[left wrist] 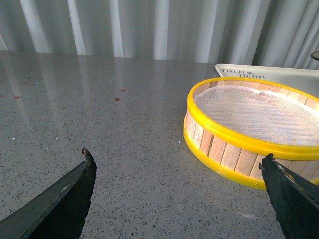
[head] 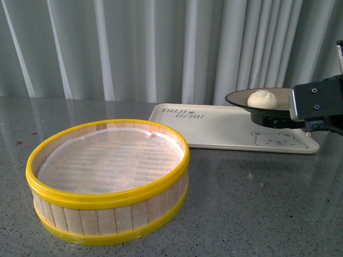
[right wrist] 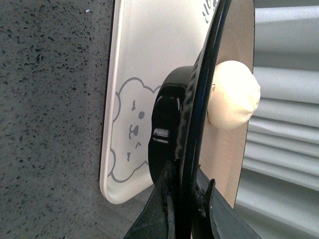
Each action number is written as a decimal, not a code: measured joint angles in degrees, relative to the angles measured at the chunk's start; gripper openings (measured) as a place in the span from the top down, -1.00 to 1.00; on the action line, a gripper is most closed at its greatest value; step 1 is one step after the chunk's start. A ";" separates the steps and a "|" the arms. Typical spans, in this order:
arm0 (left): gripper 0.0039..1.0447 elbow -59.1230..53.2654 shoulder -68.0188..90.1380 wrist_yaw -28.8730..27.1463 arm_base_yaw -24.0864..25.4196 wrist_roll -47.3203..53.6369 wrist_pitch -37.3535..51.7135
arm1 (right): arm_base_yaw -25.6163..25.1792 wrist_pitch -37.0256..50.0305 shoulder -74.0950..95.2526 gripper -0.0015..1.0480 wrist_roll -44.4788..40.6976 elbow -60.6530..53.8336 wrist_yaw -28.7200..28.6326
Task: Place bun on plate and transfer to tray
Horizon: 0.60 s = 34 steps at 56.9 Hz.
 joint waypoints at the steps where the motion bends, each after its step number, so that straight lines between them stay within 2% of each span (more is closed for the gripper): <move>1: -0.88 0.00 0.00 0.00 0.00 0.00 0.00 | 0.07 0.00 0.52 0.94 0.00 0.42 0.00; 34: -0.88 0.00 0.00 0.00 0.00 0.00 0.00 | 1.11 -0.68 11.61 0.94 1.79 10.05 -0.04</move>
